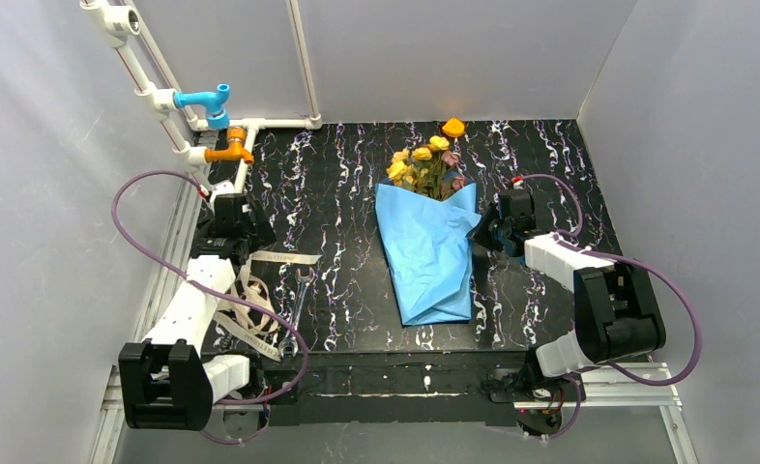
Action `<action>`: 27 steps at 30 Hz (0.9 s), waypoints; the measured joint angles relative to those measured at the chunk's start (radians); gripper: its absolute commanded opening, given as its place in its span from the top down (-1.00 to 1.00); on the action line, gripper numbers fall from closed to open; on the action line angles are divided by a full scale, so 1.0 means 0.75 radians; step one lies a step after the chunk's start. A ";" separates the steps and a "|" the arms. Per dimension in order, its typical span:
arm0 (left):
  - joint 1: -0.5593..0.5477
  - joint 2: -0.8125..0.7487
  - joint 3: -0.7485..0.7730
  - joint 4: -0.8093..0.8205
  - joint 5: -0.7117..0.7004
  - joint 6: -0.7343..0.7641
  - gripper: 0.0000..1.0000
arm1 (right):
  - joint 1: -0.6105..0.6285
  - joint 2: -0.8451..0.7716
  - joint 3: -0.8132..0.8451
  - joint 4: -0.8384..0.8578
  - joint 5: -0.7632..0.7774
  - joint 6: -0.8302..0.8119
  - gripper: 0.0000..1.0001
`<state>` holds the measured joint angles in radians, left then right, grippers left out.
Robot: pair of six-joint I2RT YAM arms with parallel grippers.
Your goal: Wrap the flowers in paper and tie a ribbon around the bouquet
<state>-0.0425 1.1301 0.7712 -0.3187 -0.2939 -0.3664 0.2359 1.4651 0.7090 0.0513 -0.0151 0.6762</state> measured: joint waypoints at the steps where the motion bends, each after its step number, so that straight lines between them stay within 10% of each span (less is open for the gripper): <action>1: 0.000 0.002 -0.001 0.015 -0.011 0.004 -0.67 | 0.000 0.000 0.000 0.000 -0.007 0.000 0.97; 16: 0.007 0.269 -0.114 -0.039 -0.098 -0.329 -0.42 | -0.001 0.000 0.002 -0.001 -0.066 -0.011 0.97; 27: 0.019 0.037 -0.154 -0.124 -0.167 -0.455 -0.58 | -0.001 0.000 0.002 -0.002 -0.080 -0.028 0.97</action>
<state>-0.0280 1.1576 0.6556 -0.4114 -0.4191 -0.7074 0.2356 1.4651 0.7105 0.0502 -0.0750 0.6548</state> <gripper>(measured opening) 0.795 0.030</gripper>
